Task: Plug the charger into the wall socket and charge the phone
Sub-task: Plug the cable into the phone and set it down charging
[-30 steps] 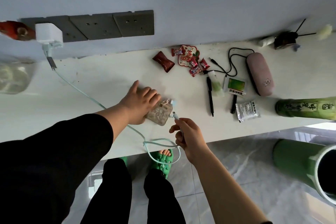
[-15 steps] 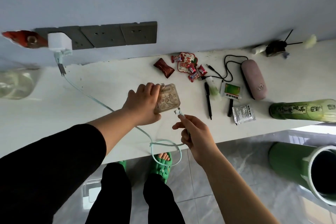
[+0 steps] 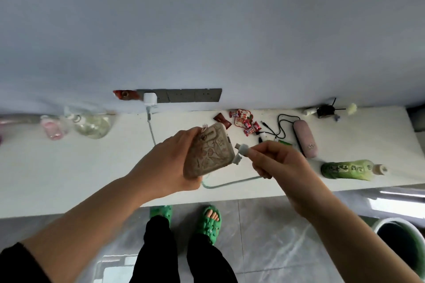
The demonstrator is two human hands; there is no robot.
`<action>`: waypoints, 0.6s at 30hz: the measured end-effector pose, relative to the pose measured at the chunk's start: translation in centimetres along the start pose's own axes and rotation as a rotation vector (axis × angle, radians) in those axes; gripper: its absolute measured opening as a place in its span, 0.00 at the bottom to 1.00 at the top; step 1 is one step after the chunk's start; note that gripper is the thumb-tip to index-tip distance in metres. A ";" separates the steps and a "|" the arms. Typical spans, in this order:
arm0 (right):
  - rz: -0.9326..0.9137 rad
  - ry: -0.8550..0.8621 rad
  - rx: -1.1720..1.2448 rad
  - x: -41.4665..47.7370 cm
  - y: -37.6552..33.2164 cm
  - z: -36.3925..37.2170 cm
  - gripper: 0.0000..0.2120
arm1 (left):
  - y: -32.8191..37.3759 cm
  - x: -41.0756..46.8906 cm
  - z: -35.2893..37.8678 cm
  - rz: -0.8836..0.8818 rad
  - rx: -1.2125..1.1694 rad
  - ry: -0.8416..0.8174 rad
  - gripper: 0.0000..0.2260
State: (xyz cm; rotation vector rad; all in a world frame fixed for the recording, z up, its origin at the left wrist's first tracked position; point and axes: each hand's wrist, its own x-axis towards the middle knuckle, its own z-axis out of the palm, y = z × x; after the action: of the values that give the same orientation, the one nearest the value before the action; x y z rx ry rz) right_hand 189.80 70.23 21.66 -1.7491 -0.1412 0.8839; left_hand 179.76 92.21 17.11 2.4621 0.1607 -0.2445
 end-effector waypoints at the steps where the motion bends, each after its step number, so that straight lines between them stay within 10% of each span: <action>1: -0.015 -0.003 -0.020 -0.6 -1.3 0.2 0.20 | 0.4 -1.1 -1.3 0.006 0.008 0.021 0.41; 10: -0.106 -0.121 -0.096 -5.1 -8.7 2.3 0.14 | 4.2 -8.4 -8.1 -0.075 -0.289 0.249 0.40; 18: -0.141 -0.217 -0.099 -7.6 -11.4 2.1 0.05 | 6.0 -10.4 -10.5 -0.041 0.159 0.253 0.40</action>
State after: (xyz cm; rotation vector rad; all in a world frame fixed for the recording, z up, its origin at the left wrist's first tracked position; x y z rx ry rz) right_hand 186.81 72.35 35.07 -1.7073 -0.4521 0.9752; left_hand 172.11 93.50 31.00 2.6440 0.3103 0.0405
